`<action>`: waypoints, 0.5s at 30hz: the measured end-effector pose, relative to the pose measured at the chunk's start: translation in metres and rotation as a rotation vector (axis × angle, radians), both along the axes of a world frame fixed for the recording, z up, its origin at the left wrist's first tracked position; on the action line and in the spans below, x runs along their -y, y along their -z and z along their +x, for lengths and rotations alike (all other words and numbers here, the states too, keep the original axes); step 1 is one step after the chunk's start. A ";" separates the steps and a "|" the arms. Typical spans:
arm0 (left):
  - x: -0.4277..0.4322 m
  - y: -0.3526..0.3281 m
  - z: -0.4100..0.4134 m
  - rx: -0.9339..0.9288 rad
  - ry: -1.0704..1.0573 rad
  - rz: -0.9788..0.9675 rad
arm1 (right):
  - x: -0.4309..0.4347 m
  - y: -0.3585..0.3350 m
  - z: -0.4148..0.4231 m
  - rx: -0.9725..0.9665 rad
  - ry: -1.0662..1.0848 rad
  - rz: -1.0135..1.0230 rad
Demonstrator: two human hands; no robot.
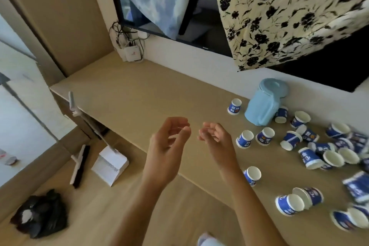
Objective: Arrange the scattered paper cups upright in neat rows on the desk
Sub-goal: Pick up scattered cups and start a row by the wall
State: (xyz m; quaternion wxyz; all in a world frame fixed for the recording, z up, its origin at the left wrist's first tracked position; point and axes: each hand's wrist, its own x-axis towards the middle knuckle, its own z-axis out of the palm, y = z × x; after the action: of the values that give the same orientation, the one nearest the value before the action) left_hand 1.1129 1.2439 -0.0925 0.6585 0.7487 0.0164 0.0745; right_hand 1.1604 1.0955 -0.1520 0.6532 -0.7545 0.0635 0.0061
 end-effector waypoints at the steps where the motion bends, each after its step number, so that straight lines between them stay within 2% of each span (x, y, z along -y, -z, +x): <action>1: -0.001 0.003 0.012 -0.012 0.024 -0.008 | 0.002 0.004 0.007 -0.008 0.028 -0.009; 12: -0.003 0.024 0.158 -0.061 0.228 0.032 | 0.003 0.040 0.142 -0.046 0.248 -0.017; 15: -0.011 0.023 0.194 -0.044 0.236 0.037 | -0.006 0.043 0.176 0.018 0.262 -0.143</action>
State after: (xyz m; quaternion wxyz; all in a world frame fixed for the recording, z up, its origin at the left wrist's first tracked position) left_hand 1.3066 1.2547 -0.1150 0.6481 0.7591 -0.0585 -0.0197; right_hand 1.3367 1.1012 -0.1945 0.5934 -0.7845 0.1558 -0.0905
